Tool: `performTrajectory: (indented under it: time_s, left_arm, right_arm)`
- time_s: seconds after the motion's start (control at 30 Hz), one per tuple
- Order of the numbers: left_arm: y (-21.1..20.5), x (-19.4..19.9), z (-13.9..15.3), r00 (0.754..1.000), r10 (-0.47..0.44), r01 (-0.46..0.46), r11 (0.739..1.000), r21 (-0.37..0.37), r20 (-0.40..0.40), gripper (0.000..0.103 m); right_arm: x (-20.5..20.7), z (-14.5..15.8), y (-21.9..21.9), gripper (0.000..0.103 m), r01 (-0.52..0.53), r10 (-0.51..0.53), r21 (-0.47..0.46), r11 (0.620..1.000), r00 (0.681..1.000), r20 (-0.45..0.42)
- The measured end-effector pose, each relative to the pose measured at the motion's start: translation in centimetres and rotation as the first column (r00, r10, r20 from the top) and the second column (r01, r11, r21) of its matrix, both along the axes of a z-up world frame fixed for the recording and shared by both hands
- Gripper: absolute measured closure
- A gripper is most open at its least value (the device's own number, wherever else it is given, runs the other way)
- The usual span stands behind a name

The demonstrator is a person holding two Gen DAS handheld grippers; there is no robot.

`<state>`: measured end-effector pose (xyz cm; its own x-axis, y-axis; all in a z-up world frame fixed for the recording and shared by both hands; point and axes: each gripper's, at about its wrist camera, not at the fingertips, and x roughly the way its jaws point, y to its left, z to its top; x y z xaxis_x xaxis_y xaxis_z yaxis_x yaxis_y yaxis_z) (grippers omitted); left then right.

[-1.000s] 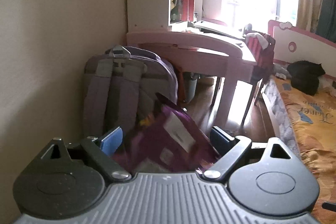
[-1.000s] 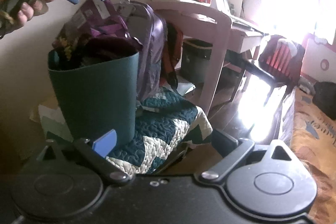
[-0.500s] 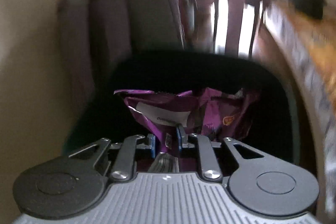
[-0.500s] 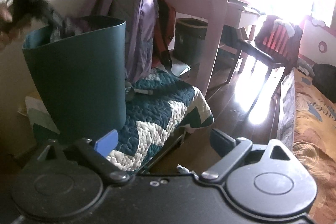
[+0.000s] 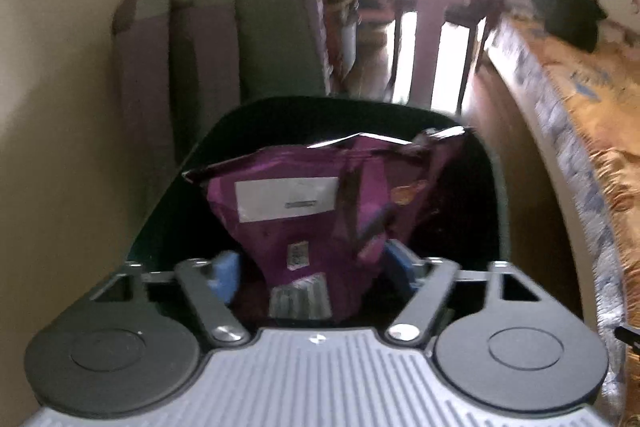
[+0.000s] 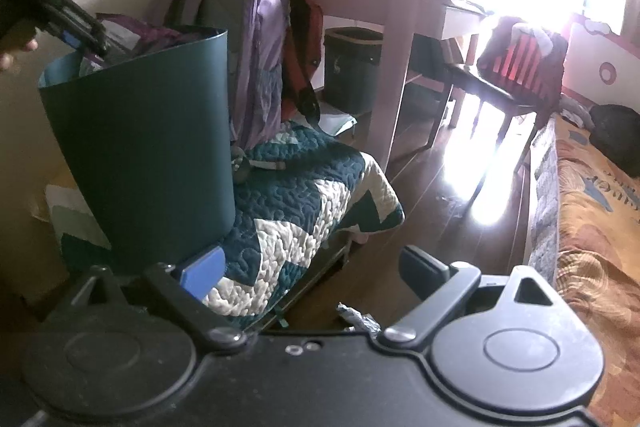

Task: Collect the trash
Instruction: 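Open both grippers over the wastebasket, dropping the bag and bottle inside, then lower the left tool to the biscuit box while the right tool lowers to the pink mesh bag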

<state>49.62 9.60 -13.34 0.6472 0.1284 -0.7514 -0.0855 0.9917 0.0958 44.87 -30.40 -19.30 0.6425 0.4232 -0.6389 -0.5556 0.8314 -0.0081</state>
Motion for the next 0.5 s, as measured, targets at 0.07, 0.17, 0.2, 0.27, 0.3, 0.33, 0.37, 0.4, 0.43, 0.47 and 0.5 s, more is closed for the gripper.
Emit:
performTrajectory:
  time_s: [0.07, 0.17, 0.2, 0.27, 0.3, 0.33, 0.37, 0.4, 0.43, 0.47, 0.5]
  left_arm:
    - [-0.4, -0.8, 0.4, 1.0, 0.009, -0.009, 1.0, -0.003, 0.025, 0.022]
    - [-1.7, -3.1, 1.4, 0.996, -0.005, 0.009, 0.999, -0.046, 0.092, 0.022]
    - [-2.3, -4.4, 1.8, 0.992, -0.015, 0.024, 0.998, -0.064, 0.128, 0.022]
    - [-3.2, -6.5, 2.3, 0.982, -0.036, 0.054, 0.994, -0.095, 0.185, 0.022]
    - [-3.9, -7.6, 2.6, 0.975, -0.039, 0.063, 0.993, -0.1, 0.22, 0.022]
    - [-4.7, -8.4, 2.7, 0.968, -0.046, 0.072, 0.993, -0.099, 0.246, 0.022]
    - [-5.4, -9.3, 2.6, 0.961, -0.064, 0.092, 0.992, -0.092, 0.268, 0.022]
    - [-6.0, -9.7, 2.6, 0.958, -0.066, 0.094, 0.992, -0.088, 0.278, 0.022]
    - [-6.5, -10.1, 2.3, 0.958, -0.061, 0.09, 0.992, -0.089, 0.281, 0.022]
    - [-6.8, -10.4, 2.1, 0.957, -0.064, 0.094, 0.991, -0.094, 0.281, 0.022]
    - [-7.2, -11.0, 1.7, 0.956, -0.068, 0.099, 0.991, -0.095, 0.286, 0.022]
  right_arm:
    - [-0.2, 0.2, -0.2, 0.008, 0.003, -0.003, -0.001, 1.0, 1.0, 0.002]
    - [-0.3, 0.4, -0.5, 0.008, 0.009, -0.009, 0.004, 1.0, 1.0, 0.007]
    - [-0.4, 0.5, -0.7, 0.008, 0.013, -0.013, 0.006, 1.0, 1.0, 0.009]
    - [-0.5, 0.4, -1.1, 0.008, 0.023, -0.023, 0.009, 1.0, 1.0, 0.01]
    - [-0.5, 0.4, -1.4, 0.008, 0.03, -0.03, 0.011, 0.999, 1.0, 0.009]
    - [-0.7, 0.2, -1.7, 0.008, 0.037, -0.037, 0.013, 0.999, 0.999, 0.008]
    - [-0.7, 0.1, -2.0, 0.008, 0.044, -0.045, 0.014, 0.999, 0.999, 0.006]
    - [-0.8, -0.1, -2.3, 0.008, 0.051, -0.051, 0.014, 0.999, 0.999, 0.002]
    - [-0.8, -0.3, -2.6, 0.008, 0.057, -0.057, 0.014, 0.998, 0.998, -0.001]
    - [-0.9, -0.5, -2.8, 0.008, 0.063, -0.063, 0.014, 0.998, 0.998, -0.003]
    - [-0.9, -0.8, -3.0, 0.008, 0.069, -0.069, 0.015, 0.998, 0.998, -0.006]
